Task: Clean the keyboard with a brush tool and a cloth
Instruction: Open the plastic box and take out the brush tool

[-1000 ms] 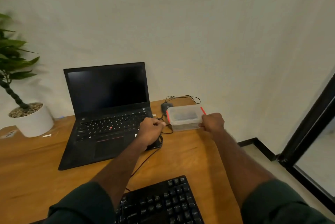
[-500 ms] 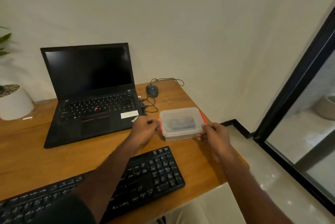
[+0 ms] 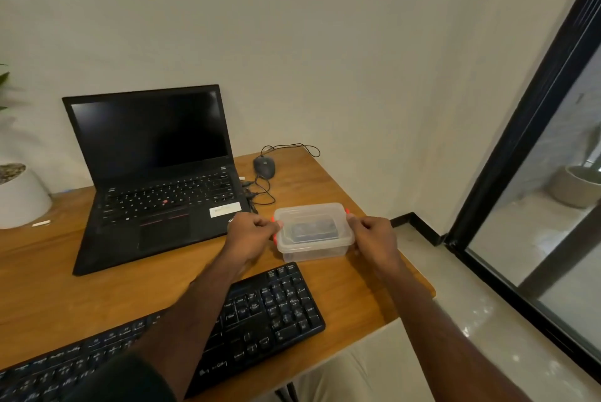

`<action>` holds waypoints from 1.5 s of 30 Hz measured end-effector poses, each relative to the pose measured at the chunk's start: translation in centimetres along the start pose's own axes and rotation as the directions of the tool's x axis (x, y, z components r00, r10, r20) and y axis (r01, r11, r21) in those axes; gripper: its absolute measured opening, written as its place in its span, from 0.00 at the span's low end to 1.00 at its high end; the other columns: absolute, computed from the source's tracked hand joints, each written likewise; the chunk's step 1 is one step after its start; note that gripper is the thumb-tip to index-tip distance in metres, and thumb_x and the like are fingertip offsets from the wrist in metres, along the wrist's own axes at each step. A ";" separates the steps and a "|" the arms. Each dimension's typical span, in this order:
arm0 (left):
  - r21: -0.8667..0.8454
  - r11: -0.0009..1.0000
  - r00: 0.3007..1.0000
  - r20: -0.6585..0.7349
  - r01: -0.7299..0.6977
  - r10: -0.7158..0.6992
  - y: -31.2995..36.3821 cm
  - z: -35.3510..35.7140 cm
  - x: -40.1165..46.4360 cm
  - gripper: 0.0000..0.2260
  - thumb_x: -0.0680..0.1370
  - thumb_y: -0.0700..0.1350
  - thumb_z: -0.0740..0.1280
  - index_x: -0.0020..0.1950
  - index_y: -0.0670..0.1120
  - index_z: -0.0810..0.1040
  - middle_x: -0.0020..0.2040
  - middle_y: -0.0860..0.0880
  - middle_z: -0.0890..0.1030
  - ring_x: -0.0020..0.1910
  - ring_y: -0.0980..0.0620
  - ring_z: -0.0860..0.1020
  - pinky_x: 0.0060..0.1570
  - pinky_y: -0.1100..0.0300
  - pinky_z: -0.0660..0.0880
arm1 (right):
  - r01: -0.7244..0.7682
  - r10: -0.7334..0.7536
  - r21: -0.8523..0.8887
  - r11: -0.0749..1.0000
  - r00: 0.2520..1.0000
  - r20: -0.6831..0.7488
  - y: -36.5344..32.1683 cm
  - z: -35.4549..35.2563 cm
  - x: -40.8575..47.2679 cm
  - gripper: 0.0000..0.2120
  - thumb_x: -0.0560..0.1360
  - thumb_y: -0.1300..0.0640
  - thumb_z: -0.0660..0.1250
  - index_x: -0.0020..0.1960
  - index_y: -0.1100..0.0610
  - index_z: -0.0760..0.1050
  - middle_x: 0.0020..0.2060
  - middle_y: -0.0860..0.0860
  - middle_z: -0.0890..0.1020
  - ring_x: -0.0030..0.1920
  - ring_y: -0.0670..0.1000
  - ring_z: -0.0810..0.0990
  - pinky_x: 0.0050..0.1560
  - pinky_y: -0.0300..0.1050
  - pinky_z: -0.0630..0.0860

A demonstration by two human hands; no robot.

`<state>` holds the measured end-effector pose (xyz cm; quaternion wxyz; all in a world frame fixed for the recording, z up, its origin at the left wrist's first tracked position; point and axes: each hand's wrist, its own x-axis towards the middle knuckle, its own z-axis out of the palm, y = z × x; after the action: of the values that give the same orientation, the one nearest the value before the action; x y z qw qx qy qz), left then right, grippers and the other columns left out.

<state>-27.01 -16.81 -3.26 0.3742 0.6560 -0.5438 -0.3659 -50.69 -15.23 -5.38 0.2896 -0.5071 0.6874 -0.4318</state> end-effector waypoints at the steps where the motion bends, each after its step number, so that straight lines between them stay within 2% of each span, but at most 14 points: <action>1: -0.015 1.000 1.000 -0.005 0.009 -0.009 0.0 0.0 0.1 0.09 0.76 0.44 0.74 0.40 0.39 0.85 0.42 0.43 0.85 0.43 0.48 0.81 0.46 0.54 0.77 | 0.001 -0.001 -0.023 1.000 1.000 -0.007 0.0 0.0 0.1 0.16 0.80 0.45 0.65 0.41 0.53 0.82 0.35 0.48 0.84 0.35 0.46 0.84 0.33 0.34 0.75; 8: -0.098 0.994 0.998 0.002 0.056 -0.056 -0.3 0.2 0.2 0.08 0.75 0.43 0.75 0.37 0.41 0.85 0.40 0.46 0.85 0.44 0.52 0.82 0.39 0.60 0.73 | -0.076 0.075 -0.047 0.996 0.997 -0.023 1.0 0.2 0.6 0.14 0.81 0.48 0.65 0.41 0.56 0.80 0.34 0.51 0.84 0.33 0.49 0.84 0.34 0.40 0.81; 11: -0.101 0.993 0.998 -0.006 0.069 -0.070 -0.4 0.1 0.2 0.08 0.75 0.43 0.75 0.38 0.40 0.85 0.37 0.46 0.85 0.41 0.51 0.83 0.38 0.60 0.74 | -0.105 0.080 -0.146 0.984 0.982 -0.169 0.8 -0.1 0.7 0.06 0.80 0.53 0.67 0.50 0.55 0.79 0.44 0.49 0.82 0.41 0.47 0.80 0.40 0.39 0.79; 14: -0.125 0.990 0.997 0.012 0.072 -0.071 -0.6 0.0 0.2 0.09 0.76 0.44 0.74 0.38 0.40 0.85 0.36 0.45 0.85 0.38 0.51 0.83 0.39 0.60 0.74 | 0.023 -0.059 -0.175 0.984 0.977 -0.207 0.2 -0.2 0.5 0.08 0.80 0.52 0.65 0.54 0.54 0.80 0.45 0.48 0.82 0.41 0.45 0.80 0.46 0.41 0.81; 17: -0.141 0.986 0.996 0.024 0.086 -0.084 -0.7 -0.1 0.3 0.10 0.76 0.44 0.73 0.39 0.39 0.85 0.36 0.44 0.85 0.31 0.56 0.77 0.38 0.59 0.73 | 0.110 -0.137 -0.200 0.974 0.982 -0.128 -0.5 0.1 0.2 0.10 0.79 0.49 0.68 0.57 0.53 0.81 0.46 0.47 0.83 0.39 0.43 0.80 0.37 0.32 0.77; 21: -0.180 0.977 0.994 0.028 0.113 -0.109 -0.6 -0.1 0.2 0.09 0.77 0.42 0.72 0.39 0.39 0.85 0.34 0.46 0.83 0.32 0.55 0.76 0.40 0.57 0.74 | 0.117 -0.149 -0.219 0.969 0.980 -0.134 -0.5 0.6 0.2 0.14 0.79 0.52 0.69 0.61 0.56 0.81 0.52 0.52 0.85 0.44 0.47 0.81 0.46 0.42 0.82; 25: -0.238 0.954 0.982 0.081 0.184 -0.169 -1.3 -0.4 0.2 0.08 0.79 0.41 0.71 0.42 0.38 0.84 0.30 0.48 0.79 0.25 0.57 0.70 0.28 0.62 0.69 | 0.141 -0.177 -0.234 0.962 0.974 -0.139 -0.5 0.7 -0.1 0.15 0.79 0.53 0.69 0.63 0.57 0.81 0.53 0.53 0.85 0.43 0.47 0.81 0.47 0.43 0.82; 28: -0.217 0.964 0.986 0.086 0.156 -0.141 -1.5 -0.6 0.4 0.08 0.78 0.41 0.71 0.42 0.39 0.85 0.33 0.48 0.82 0.29 0.56 0.75 0.33 0.61 0.72 | 0.154 -0.186 -0.220 0.963 0.974 -0.131 -0.4 0.7 -0.2 0.15 0.79 0.53 0.69 0.63 0.57 0.80 0.53 0.52 0.85 0.43 0.47 0.81 0.46 0.42 0.82; 31: -0.122 0.991 0.998 0.018 0.060 -0.058 -2.0 -1.0 0.8 0.04 0.77 0.42 0.73 0.43 0.43 0.86 0.42 0.48 0.85 0.45 0.53 0.81 0.44 0.59 0.75 | 0.163 -0.193 -0.222 0.961 0.973 -0.123 -0.2 0.8 -0.1 0.15 0.79 0.52 0.69 0.64 0.56 0.80 0.53 0.52 0.85 0.44 0.46 0.82 0.45 0.40 0.81; 33: 0.002 1.000 1.000 -0.028 -0.003 0.003 -2.5 -1.3 0.6 0.03 0.75 0.40 0.75 0.48 0.46 0.85 0.43 0.49 0.84 0.45 0.53 0.81 0.40 0.64 0.74 | 0.171 -0.202 -0.240 0.956 0.973 -0.112 -0.1 0.7 0.1 0.15 0.79 0.51 0.68 0.63 0.56 0.80 0.53 0.52 0.85 0.44 0.46 0.81 0.45 0.39 0.81; 35: 0.093 0.995 0.999 0.003 -0.046 0.046 -2.9 -1.7 0.5 0.14 0.71 0.35 0.76 0.56 0.45 0.83 0.44 0.48 0.82 0.42 0.55 0.78 0.35 0.70 0.72 | 0.191 -0.219 -0.244 0.951 0.971 -0.095 0.0 0.5 0.3 0.16 0.79 0.50 0.68 0.64 0.56 0.79 0.55 0.52 0.84 0.47 0.46 0.81 0.46 0.39 0.80; 37: 0.080 0.995 0.987 0.155 -0.059 0.046 -2.9 -2.2 0.2 0.26 0.67 0.32 0.78 0.63 0.47 0.78 0.51 0.48 0.79 0.45 0.55 0.76 0.33 0.71 0.73 | 0.208 -0.219 -0.179 0.962 0.975 -0.042 0.0 -0.1 0.5 0.20 0.79 0.49 0.69 0.67 0.55 0.77 0.60 0.50 0.81 0.51 0.46 0.79 0.48 0.40 0.79; 40: 0.150 0.982 0.919 0.391 -0.118 0.051 -2.7 -2.9 0.3 0.42 0.65 0.36 0.80 0.75 0.51 0.67 0.60 0.53 0.75 0.47 0.57 0.73 0.45 0.62 0.73 | 0.265 -0.246 -0.069 0.962 0.946 0.210 -0.4 -1.4 0.7 0.28 0.75 0.47 0.73 0.72 0.50 0.70 0.62 0.43 0.74 0.57 0.46 0.77 0.48 0.35 0.76; 45: 0.126 0.977 0.878 0.470 -0.172 0.094 -1.5 -3.0 0.2 0.39 0.66 0.38 0.80 0.74 0.47 0.69 0.56 0.54 0.76 0.45 0.54 0.75 0.46 0.56 0.73 | 0.448 -0.295 -0.159 0.880 0.776 0.557 -1.7 -2.4 2.2 0.39 0.67 0.46 0.80 0.70 0.42 0.63 0.66 0.37 0.68 0.62 0.42 0.71 0.61 0.36 0.75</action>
<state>-23.65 -16.50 -3.25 0.2034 0.5397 -0.6893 -0.4385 -52.68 -16.82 -2.71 0.2958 -0.7668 0.5231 -0.2256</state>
